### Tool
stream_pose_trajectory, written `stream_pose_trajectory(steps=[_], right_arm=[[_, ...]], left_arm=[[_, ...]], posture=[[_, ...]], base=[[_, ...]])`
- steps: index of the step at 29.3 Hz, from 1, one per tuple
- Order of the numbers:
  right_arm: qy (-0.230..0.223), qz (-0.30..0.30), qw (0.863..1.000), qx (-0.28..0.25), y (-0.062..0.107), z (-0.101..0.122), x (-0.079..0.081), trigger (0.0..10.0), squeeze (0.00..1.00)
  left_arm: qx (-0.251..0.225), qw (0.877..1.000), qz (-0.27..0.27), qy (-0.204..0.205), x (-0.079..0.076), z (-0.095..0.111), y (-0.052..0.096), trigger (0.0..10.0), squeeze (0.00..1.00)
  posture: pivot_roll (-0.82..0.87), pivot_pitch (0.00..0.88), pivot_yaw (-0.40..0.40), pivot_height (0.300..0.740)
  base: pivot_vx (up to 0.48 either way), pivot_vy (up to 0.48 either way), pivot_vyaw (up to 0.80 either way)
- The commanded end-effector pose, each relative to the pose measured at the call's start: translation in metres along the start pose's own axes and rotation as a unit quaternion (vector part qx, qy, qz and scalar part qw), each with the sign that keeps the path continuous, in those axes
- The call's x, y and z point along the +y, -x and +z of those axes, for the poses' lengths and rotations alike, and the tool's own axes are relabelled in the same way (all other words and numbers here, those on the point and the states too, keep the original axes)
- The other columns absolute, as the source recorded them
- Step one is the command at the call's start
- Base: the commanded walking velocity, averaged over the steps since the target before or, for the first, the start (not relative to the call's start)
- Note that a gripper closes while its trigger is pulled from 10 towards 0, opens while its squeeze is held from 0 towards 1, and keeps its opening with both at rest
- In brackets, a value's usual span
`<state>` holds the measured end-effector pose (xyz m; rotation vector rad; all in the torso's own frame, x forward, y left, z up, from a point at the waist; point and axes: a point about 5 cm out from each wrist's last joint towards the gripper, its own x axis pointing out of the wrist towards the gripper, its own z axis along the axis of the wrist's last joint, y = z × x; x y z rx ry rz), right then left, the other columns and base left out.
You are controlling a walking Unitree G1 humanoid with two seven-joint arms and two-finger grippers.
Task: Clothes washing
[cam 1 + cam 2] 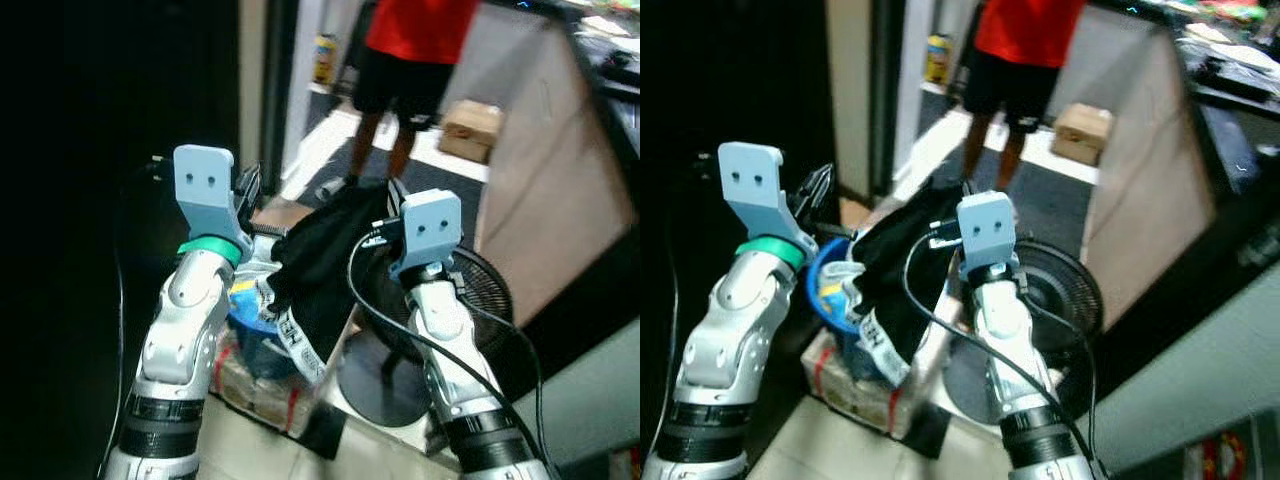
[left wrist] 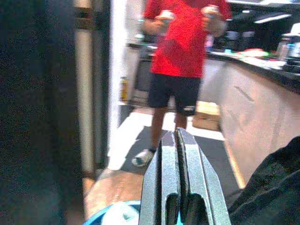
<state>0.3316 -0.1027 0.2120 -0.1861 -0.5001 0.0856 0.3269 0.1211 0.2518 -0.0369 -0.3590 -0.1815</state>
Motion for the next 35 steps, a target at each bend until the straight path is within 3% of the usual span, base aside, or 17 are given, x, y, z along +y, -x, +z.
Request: stream_pose_trajectory(steps=[1, 5, 8, 9, 14, 18, 27, 35], right_arm=[[-0.005, -0.012, 1.000, 0.004, 0.001, 0.000, -0.005, 10.0, 0.00], [-0.014, -0.016, 1.000, -0.002, -0.002, 0.004, -0.006, 10.0, 0.00], [-0.164, -0.034, 0.986, -0.024, -0.011, 0.022, -0.006, 10.0, 0.00], [-0.180, -0.031, 0.982, -0.041, -0.015, 0.031, -0.005, 10.0, 0.00], [-0.144, -0.011, 0.986, -0.083, -0.022, 0.050, -0.001, 10.0, 0.00], [-0.164, -0.015, 0.982, -0.093, -0.026, 0.058, -0.002, 10.0, 0.00], [-0.160, -0.010, 0.984, -0.081, -0.027, 0.054, -0.003, 10.0, 0.00], [-0.128, 0.023, 0.990, -0.061, -0.029, 0.048, -0.005, 10.0, 0.00]], left_arm=[[0.003, 1.000, -0.003, -0.003, -0.001, -0.001, -0.002, 10.0, 0.00], [-0.013, 1.000, -0.005, -0.017, 0.002, 0.008, -0.007, 10.0, 0.00], [-0.068, 0.996, -0.022, -0.059, 0.008, 0.039, -0.015, 10.0, 0.00], [-0.086, 0.994, -0.025, -0.068, 0.011, 0.051, -0.018, 10.0, 0.00], [-0.114, 0.990, -0.023, -0.074, 0.017, 0.072, -0.022, 10.0, 0.00], [-0.126, 0.989, -0.025, -0.075, 0.018, 0.081, -0.022, 10.0, 0.00], [-0.121, 0.990, -0.020, -0.068, 0.018, 0.077, -0.020, 10.0, 0.00], [-0.109, 0.993, 0.013, -0.054, 0.020, 0.063, -0.012, 10.0, 0.00]], posture=[[0.11, 0.000, -0.058, 0.740], [0.11, 0.000, -0.050, 0.740], [0.12, 0.000, -0.031, 0.740], [0.12, 0.000, -0.027, 0.740], [0.13, 0.000, -0.014, 0.740], [0.14, 0.000, -0.014, 0.740], [0.14, 0.000, -0.035, 0.740], [0.12, 0.000, -0.144, 0.740]], base=[[0.000, 0.000, -0.80], [0.000, 0.000, -0.80], [0.000, 0.000, -0.80], [0.000, 0.000, -0.80], [0.000, 0.000, -0.80], [0.000, 0.000, -0.80], [0.000, 0.000, -0.80], [0.000, 0.000, -0.80]])
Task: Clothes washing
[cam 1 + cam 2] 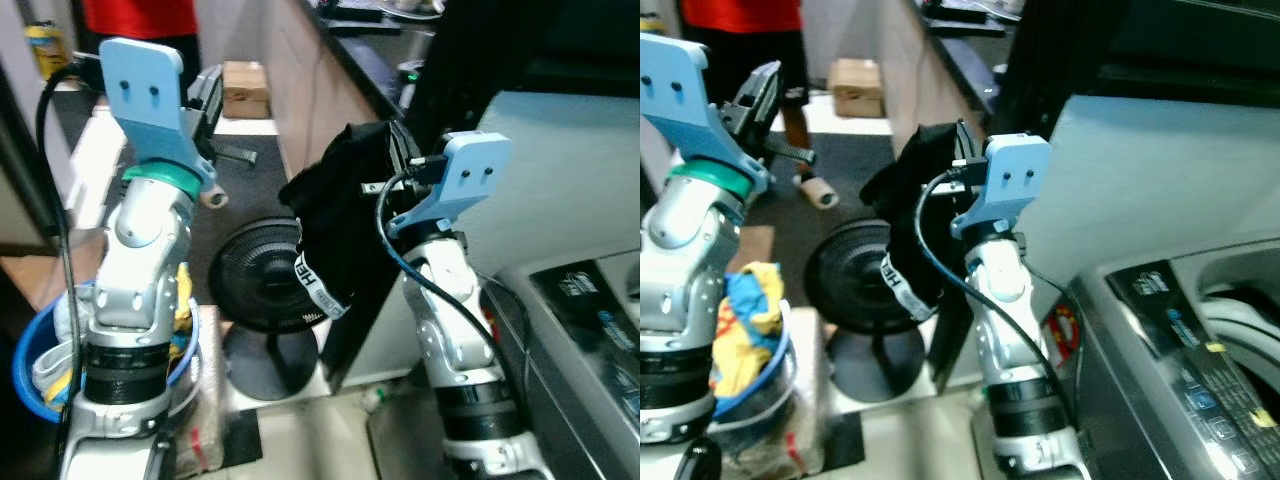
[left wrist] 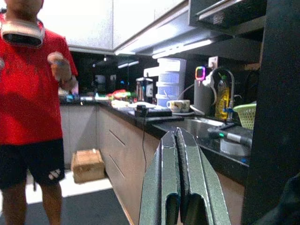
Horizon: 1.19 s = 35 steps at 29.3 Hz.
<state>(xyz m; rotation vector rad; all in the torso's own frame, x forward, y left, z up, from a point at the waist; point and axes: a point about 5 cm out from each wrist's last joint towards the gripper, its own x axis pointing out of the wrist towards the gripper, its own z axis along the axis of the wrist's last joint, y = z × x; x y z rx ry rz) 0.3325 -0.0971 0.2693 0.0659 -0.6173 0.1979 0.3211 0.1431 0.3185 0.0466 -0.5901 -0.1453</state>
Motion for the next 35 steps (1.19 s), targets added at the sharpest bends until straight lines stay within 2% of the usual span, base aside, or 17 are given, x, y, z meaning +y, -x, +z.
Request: stream_pose_trajectory(steps=[1, 4, 5, 6, 11, 12, 13, 14, 17, 19, 21, 22, 27, 35], right_arm=[[0.001, 0.004, 1.000, 0.008, 0.000, -0.002, 0.000, 10.0, 0.00], [0.008, 0.011, 1.000, 0.012, -0.001, -0.003, -0.001, 10.0, 0.00], [0.030, 0.018, 0.999, 0.009, -0.004, -0.001, -0.004, 10.0, 0.00], [0.030, 0.018, 0.999, 0.009, -0.004, -0.001, -0.004, 10.0, 0.00], [0.049, 0.004, 0.999, 0.002, -0.007, 0.001, -0.008, 10.0, 0.00], [0.051, -0.007, 0.999, 0.001, -0.006, 0.000, -0.010, 10.0, 0.00], [0.051, -0.007, 0.999, 0.001, -0.006, 0.000, -0.010, 10.0, 0.00], [0.055, -0.022, 0.998, 0.000, -0.002, -0.001, -0.012, 10.0, 0.00], [0.057, -0.031, 0.998, 0.000, 0.001, -0.002, -0.014, 10.0, 0.00], [0.065, -0.061, 0.996, -0.005, 0.007, -0.003, -0.016, 10.0, 0.00], [0.067, -0.071, 0.995, -0.008, 0.008, -0.003, -0.017, 10.0, 0.00], [0.070, -0.082, 0.994, -0.011, 0.009, -0.003, -0.017, 10.0, 0.00], [0.076, -0.100, 0.992, -0.017, 0.012, -0.002, -0.021, 10.0, 0.00], [0.082, -0.104, 0.991, -0.021, 0.013, -0.002, -0.022, 10.0, 0.00]], left_arm=[[0.003, 1.000, 0.006, -0.001, -0.001, -0.002, 0.003, 10.0, 0.00], [0.005, 1.000, 0.015, 0.002, -0.001, -0.005, 0.005, 10.0, 0.00], [0.009, 1.000, 0.025, 0.005, 0.000, -0.008, 0.007, 10.0, 0.00], [0.009, 1.000, 0.025, 0.005, 0.000, -0.008, 0.007, 10.0, 0.00], [0.017, 1.000, 0.019, -0.002, 0.003, -0.011, 0.005, 10.0, 0.00], [0.019, 1.000, 0.012, -0.003, 0.003, -0.011, 0.002, 10.0, 0.00], [0.019, 1.000, 0.012, -0.003, 0.003, -0.011, 0.002, 10.0, 0.00], [0.022, 1.000, -0.004, -0.005, 0.001, -0.011, -0.002, 10.0, 0.00], [0.025, 1.000, -0.014, -0.005, -0.001, -0.010, -0.005, 10.0, 0.00], [0.033, 0.998, -0.050, -0.010, -0.005, -0.009, -0.011, 10.0, 0.00], [0.035, 0.998, -0.060, -0.011, -0.005, -0.009, -0.013, 10.0, 0.00], [0.037, 0.997, -0.069, -0.010, -0.006, -0.008, -0.016, 10.0, 0.00], [0.034, 0.996, -0.088, -0.008, -0.011, -0.006, -0.024, 10.0, 0.00], [0.034, 0.995, -0.095, -0.006, -0.012, -0.006, -0.025, 10.0, 0.00]], posture=[[0.12, 0.000, -0.144, 0.740], [0.11, 0.000, -0.161, 0.740], [0.10, 0.000, -0.164, 0.740], [0.10, 0.000, -0.164, 0.740], [0.10, 0.000, -0.129, 0.740], [0.10, 0.000, -0.097, 0.740], [0.10, 0.000, -0.097, 0.740], [0.10, 0.000, -0.033, 0.740], [0.10, 0.000, -0.033, 0.740], [0.10, 0.000, 0.084, 0.740], [0.10, 0.000, 0.084, 0.740], [0.10, 0.000, 0.113, 0.740], [0.09, 0.000, 0.140, 0.740], [0.10, 0.000, 0.131, 0.740]], base=[[0.000, 0.000, -0.80], [0.000, 0.000, -0.80], [0.000, 0.000, -0.80], [0.000, 0.000, -0.80], [0.000, 0.000, -0.80], [0.000, 0.000, -0.80], [0.000, 0.000, -0.80], [0.000, 0.000, -0.80], [0.000, 0.000, -0.80], [0.000, 0.000, -0.80], [0.000, 0.000, -0.80], [0.000, 0.000, -0.80], [0.000, 0.000, -0.80], [0.000, 0.000, -0.80]])
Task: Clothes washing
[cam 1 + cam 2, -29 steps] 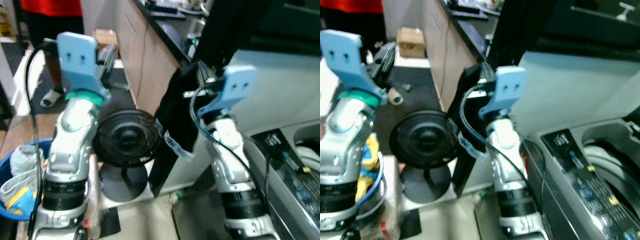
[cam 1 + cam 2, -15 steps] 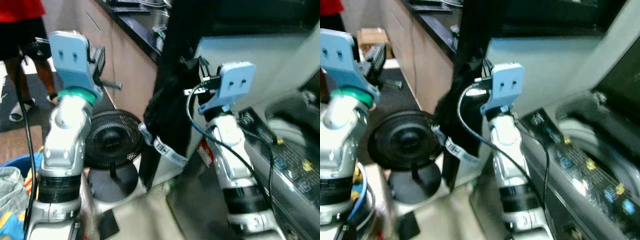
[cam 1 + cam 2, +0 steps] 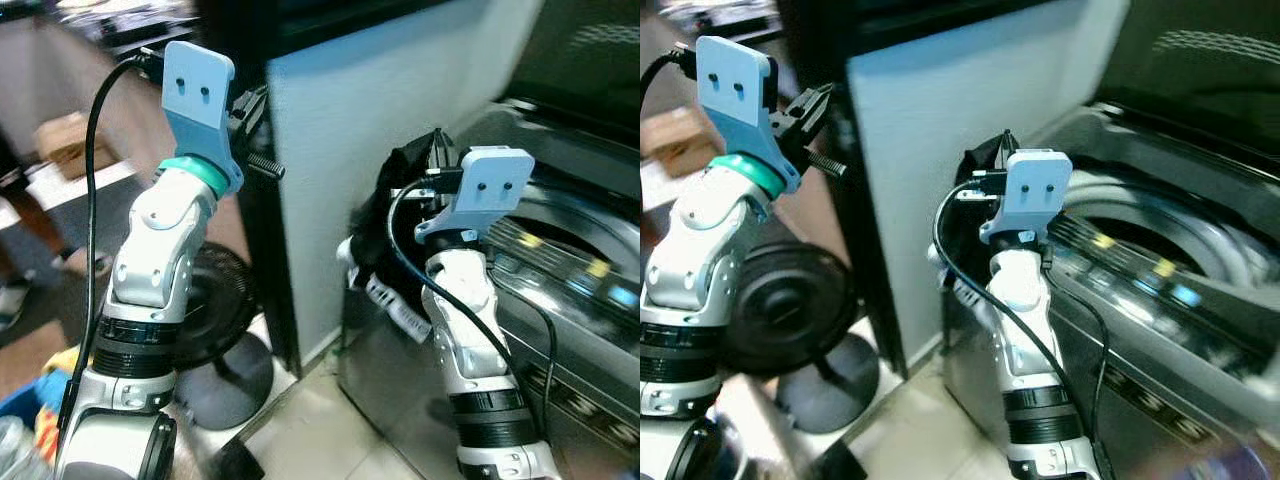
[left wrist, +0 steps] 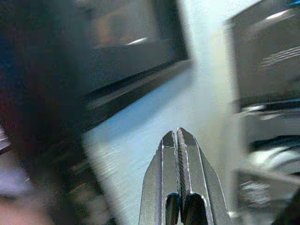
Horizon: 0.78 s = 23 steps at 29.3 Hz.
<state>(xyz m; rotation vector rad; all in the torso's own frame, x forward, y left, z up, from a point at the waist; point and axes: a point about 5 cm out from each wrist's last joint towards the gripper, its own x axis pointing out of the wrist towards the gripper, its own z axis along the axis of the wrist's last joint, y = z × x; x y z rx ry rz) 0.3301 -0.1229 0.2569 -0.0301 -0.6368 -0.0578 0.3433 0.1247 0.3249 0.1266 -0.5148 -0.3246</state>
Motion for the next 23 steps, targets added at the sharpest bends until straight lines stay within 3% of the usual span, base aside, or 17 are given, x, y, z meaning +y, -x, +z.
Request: stream_pose_trajectory(steps=[1, 17, 23], right_arm=[[-0.003, 0.000, 1.000, -0.013, 0.000, 0.004, 0.002, 10.0, 0.00], [-0.028, 0.033, 0.998, -0.052, -0.007, 0.017, 0.022, 10.0, 0.00], [-0.035, 0.052, 0.997, -0.053, -0.006, 0.017, 0.029, 10.0, 0.00]], left_arm=[[-0.002, 1.000, 0.002, 0.003, 0.003, 0.001, 0.000, 10.0, 0.00], [-0.007, 1.000, 0.030, 0.000, 0.006, 0.000, 0.008, 10.0, 0.00], [-0.016, 0.998, 0.053, -0.001, 0.005, -0.001, 0.009, 10.0, 0.00]], posture=[[0.10, 0.000, 0.131, 0.740], [0.15, 0.000, 0.079, 0.740], [0.16, 0.000, 0.060, 0.740]], base=[[0.000, 0.000, -0.80], [0.000, 0.000, -0.78], [0.304, 0.000, 0.00]])
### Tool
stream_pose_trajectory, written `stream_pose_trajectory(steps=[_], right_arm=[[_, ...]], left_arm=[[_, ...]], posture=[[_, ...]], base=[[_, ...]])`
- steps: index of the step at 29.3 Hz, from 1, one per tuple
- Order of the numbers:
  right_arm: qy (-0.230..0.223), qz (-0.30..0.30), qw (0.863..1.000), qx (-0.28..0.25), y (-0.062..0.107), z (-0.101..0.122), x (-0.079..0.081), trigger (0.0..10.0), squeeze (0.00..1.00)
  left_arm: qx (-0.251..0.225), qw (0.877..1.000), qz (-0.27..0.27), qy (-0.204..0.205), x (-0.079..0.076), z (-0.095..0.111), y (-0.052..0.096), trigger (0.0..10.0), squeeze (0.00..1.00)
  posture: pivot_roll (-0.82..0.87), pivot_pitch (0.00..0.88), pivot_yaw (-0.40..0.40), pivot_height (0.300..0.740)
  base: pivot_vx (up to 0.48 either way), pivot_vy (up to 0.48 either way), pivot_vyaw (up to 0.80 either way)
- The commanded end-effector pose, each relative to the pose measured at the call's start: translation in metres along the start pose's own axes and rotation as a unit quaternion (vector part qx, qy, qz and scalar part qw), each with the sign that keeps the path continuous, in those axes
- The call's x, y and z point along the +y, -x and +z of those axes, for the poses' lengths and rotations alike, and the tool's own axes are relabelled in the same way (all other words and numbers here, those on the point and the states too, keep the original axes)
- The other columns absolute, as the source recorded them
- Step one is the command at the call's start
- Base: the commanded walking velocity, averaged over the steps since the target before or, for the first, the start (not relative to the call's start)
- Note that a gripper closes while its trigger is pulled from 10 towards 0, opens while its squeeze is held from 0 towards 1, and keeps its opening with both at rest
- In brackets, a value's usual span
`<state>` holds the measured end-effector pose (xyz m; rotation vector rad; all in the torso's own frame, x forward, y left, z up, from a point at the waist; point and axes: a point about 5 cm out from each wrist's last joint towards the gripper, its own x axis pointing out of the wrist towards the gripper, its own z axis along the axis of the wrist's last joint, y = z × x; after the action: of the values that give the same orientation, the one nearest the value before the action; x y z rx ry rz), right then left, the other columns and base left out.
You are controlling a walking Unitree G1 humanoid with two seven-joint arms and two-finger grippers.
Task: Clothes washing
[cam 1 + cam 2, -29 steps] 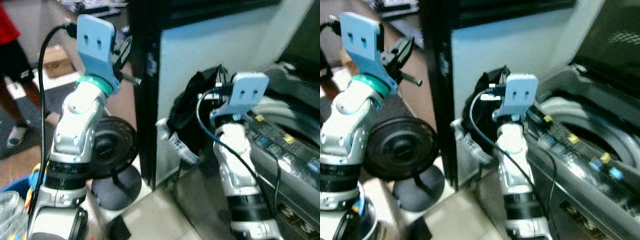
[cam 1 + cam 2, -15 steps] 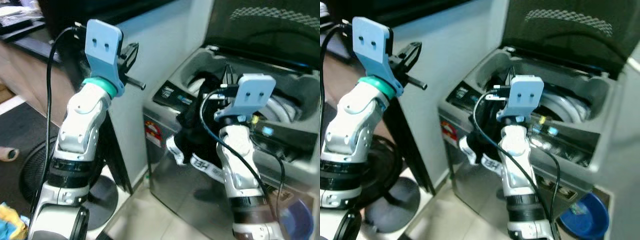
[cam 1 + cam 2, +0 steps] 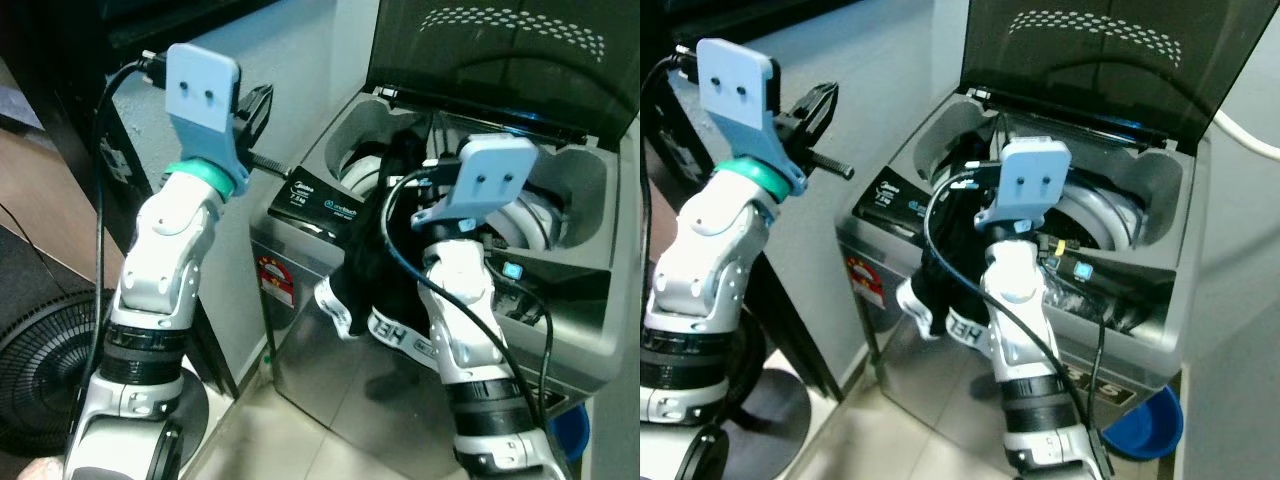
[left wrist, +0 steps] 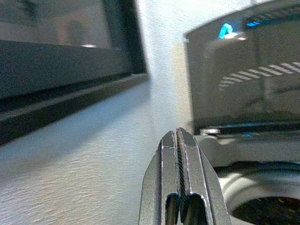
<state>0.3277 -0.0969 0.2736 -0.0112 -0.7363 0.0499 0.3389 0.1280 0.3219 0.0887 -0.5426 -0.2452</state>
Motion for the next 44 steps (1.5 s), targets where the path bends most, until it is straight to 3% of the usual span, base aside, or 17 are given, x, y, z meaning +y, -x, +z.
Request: stream_pose_trajectory(steps=[1, 14, 17, 44], right_arm=[[-0.010, 0.008, 1.000, -0.003, 0.001, 0.001, 0.005, 10.0, 0.00], [0.011, -0.006, 1.000, 0.015, 0.003, -0.005, -0.003, 10.0, 0.00], [0.015, -0.011, 1.000, 0.013, 0.004, -0.005, -0.005, 10.0, 0.00], [0.017, -0.003, 1.000, 0.003, 0.001, -0.002, -0.004, 10.0, 0.00]], left_arm=[[-0.002, 1.000, 0.013, -0.006, 0.004, -0.001, 0.002, 10.0, 0.00], [0.007, 1.000, 0.007, 0.001, -0.002, -0.005, 0.003, 10.0, 0.00], [0.013, 1.000, -0.002, 0.018, -0.006, -0.006, 0.003, 10.0, 0.00], [0.013, 1.000, -0.014, 0.021, -0.010, -0.005, 0.001, 10.0, 0.00]], posture=[[0.16, 0.000, 0.060, 0.740], [0.14, 0.000, 0.059, 0.740], [0.14, 0.000, 0.059, 0.740], [0.13, 0.000, 0.066, 0.740]], base=[[0.458, 0.000, 0.00], [0.457, 0.000, -0.55], [0.000, 0.000, 0.00], [0.000, 0.000, 0.00]])
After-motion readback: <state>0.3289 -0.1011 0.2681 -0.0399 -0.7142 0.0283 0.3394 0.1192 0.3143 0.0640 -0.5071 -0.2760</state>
